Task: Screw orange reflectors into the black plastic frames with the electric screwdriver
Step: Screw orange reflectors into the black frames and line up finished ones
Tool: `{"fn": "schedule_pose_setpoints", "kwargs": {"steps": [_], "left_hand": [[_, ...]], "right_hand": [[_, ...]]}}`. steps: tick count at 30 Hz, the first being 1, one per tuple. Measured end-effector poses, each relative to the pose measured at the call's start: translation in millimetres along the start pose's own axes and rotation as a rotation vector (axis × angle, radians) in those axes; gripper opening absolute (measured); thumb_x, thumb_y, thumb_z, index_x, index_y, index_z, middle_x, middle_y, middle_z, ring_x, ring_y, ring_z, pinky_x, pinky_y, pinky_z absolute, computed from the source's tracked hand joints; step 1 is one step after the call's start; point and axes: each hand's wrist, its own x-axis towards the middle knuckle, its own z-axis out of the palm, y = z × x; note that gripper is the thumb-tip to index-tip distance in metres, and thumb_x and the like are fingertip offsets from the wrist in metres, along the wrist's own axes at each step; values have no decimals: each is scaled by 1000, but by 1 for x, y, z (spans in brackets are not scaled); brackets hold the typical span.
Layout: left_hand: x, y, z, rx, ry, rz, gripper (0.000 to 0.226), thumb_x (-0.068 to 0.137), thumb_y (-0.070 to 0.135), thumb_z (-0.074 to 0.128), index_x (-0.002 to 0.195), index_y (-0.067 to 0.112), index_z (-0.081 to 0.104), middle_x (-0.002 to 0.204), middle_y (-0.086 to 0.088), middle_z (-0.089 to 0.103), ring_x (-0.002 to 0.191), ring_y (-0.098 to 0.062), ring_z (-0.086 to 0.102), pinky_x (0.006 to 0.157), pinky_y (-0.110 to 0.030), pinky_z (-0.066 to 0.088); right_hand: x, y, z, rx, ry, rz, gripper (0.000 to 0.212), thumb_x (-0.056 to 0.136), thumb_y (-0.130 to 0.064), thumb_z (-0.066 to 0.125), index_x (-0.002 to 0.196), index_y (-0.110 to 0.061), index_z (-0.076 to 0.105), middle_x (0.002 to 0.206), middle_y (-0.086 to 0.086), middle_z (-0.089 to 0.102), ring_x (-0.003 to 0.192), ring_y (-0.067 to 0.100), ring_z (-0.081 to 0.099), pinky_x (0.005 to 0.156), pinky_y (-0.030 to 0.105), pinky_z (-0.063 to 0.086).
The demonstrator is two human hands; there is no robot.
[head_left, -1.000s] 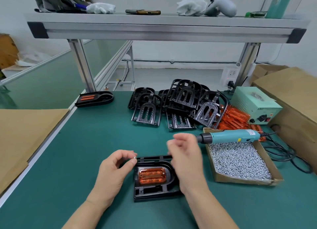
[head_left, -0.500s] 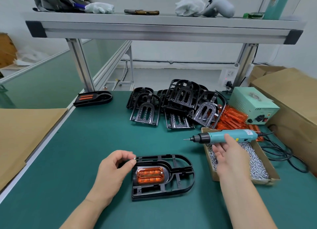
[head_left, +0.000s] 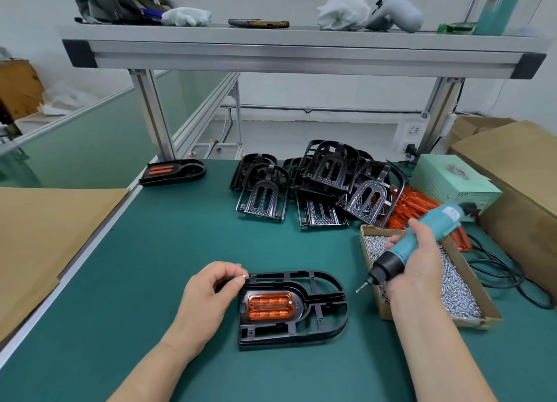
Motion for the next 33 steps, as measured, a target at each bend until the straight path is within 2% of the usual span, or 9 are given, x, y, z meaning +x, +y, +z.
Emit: {"fn": "schedule_pose_setpoints", "kwargs": {"steps": [3,6,9,14,16,19,21,24,33], "left_hand": [[-1,1,0,17,-15,20,32,92,1,66,80,29,74,101,2,74,107,-1,64,91,-21,44],[-1,1,-1,30,-25,30,33,90,0,68,79,31,73,102,5,73,110,-2,63,94,-23,44],[-1,1,-1,44,-32,36,32,87,-1,71,78,30,72,102,7,73,110,-3,63,97,-27,45],[0,2,-1,46,-49,45,29,84,-1,74,77,27,72,101,7,72,109,-5,63,98,-30,45],[0,2,-1,39,-52,44,29,84,-2,75,76,26,72,102,6,72,110,-5,63,99,-30,45],[0,1,-2,21,-60,44,29,83,-3,75,76,26,72,102,6,72,111,-6,63,100,-30,44],[0,1,-2,4,-64,39,25,83,1,76,76,25,73,102,5,72,112,-6,63,101,-31,44],[0,4,-2,-19,-57,36,9,77,16,74,75,25,73,102,4,72,114,-8,62,102,-32,44],[2,-1,-3,8,-63,50,29,84,-3,74,75,25,72,101,5,72,112,-8,62,102,-32,44]], "right_hand": [[-13,-1,8,100,-80,-98,22,89,-13,66,107,-15,52,67,-3,50,53,8,49,48,19,43],[-31,-4,17,130,-256,-98,10,89,-24,65,95,-17,60,63,-8,49,55,5,45,49,17,39],[-44,-3,27,117,-432,-25,18,84,-29,65,99,-18,65,69,-3,48,56,9,42,50,19,36],[-62,12,50,106,-533,35,48,70,-12,70,116,-11,56,88,2,57,66,12,50,54,18,44],[-68,21,60,90,-564,50,44,70,-11,72,112,-12,57,88,1,59,66,12,51,55,18,45],[-76,38,74,127,-522,51,22,74,-4,70,90,-16,61,73,-6,63,59,7,55,54,18,48],[-79,48,82,152,-444,19,21,78,2,69,81,-18,62,67,-6,63,57,6,57,55,18,49],[-83,61,87,67,-366,-87,19,71,-6,72,79,-20,62,69,-3,60,59,10,54,59,22,47],[-90,73,93,31,-313,-229,16,70,-8,70,73,-20,59,59,-6,57,54,8,52,55,19,48]]}}
